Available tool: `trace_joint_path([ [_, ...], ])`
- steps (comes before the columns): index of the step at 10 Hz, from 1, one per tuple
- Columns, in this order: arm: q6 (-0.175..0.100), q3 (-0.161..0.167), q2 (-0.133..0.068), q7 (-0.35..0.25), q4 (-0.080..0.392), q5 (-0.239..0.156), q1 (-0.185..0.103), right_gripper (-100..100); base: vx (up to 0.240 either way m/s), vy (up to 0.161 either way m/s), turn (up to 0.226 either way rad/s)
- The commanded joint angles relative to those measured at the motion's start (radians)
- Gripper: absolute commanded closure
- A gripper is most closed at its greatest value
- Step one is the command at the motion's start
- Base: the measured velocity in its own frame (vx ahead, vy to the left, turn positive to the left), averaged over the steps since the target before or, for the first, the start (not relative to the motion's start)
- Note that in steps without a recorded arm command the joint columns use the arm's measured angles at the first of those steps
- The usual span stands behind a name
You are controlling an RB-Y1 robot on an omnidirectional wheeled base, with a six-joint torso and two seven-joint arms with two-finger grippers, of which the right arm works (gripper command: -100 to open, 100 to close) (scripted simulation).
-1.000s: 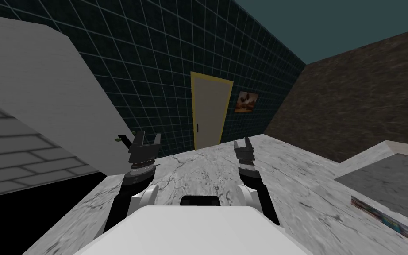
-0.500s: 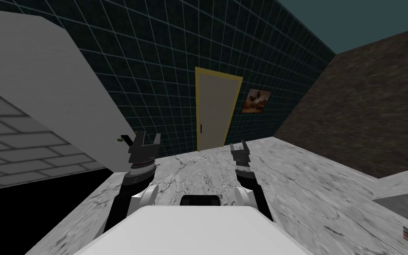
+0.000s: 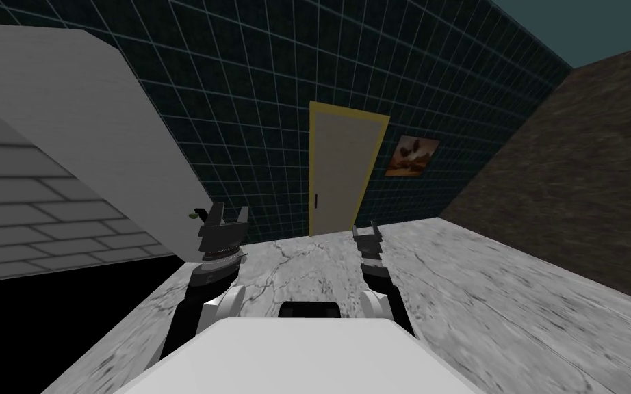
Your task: Pull the door open
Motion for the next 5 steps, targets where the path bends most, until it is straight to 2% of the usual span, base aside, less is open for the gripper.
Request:
trace_joint_path([
  [1, -0.025, 0.02, -0.013, -0.038, 0.038, -0.035, -0.001, -100, 0.15, 0.028, 0.156],
  [5, -0.071, 0.052, -0.039, -0.11, 0.115, -0.104, -0.012, -100, 0.148, 0.019, 0.13],
])
